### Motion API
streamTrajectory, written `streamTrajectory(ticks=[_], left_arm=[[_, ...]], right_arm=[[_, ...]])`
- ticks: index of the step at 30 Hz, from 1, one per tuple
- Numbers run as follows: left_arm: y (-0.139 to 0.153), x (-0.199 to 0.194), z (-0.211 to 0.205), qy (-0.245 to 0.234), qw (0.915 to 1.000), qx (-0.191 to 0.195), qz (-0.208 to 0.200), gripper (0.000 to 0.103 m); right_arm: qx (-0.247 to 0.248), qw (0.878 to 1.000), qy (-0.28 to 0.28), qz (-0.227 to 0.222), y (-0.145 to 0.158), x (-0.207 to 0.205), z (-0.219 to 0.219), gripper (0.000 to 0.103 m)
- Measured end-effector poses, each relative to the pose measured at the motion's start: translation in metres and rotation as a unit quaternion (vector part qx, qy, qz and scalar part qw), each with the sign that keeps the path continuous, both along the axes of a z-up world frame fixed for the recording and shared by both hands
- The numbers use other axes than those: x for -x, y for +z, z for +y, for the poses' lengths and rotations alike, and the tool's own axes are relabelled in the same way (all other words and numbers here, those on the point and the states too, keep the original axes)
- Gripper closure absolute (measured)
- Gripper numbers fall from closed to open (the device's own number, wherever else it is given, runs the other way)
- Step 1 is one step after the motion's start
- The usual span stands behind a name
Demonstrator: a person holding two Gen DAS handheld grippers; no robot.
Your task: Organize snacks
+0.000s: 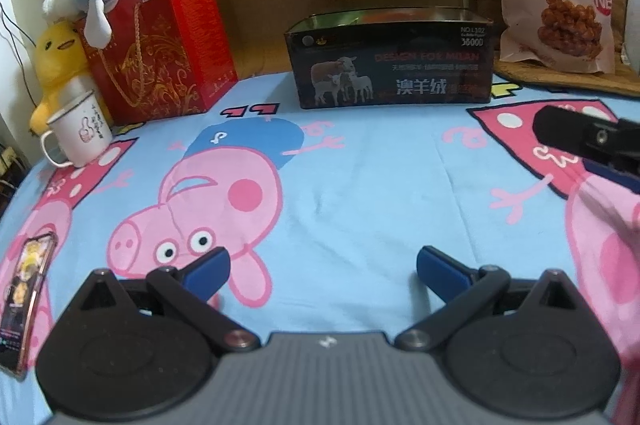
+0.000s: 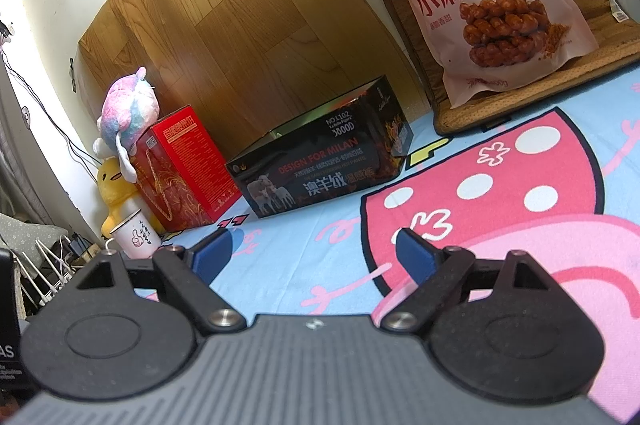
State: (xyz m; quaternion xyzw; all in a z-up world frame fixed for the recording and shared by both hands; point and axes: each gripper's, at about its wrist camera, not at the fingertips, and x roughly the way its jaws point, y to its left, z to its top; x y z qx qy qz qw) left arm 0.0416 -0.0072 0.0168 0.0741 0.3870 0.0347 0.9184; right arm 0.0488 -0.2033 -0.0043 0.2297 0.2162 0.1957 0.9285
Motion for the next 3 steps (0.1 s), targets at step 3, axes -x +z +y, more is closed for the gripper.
streamTrajectory(ticks=[3], left_arm=[[0.0017, 0.0002, 0.0, -0.006, 0.9999, 0.009, -0.003, 0.0]], right_arm=[[0.007, 1.0, -0.003, -0.005, 0.0011, 0.0003, 0.0014, 0.012]])
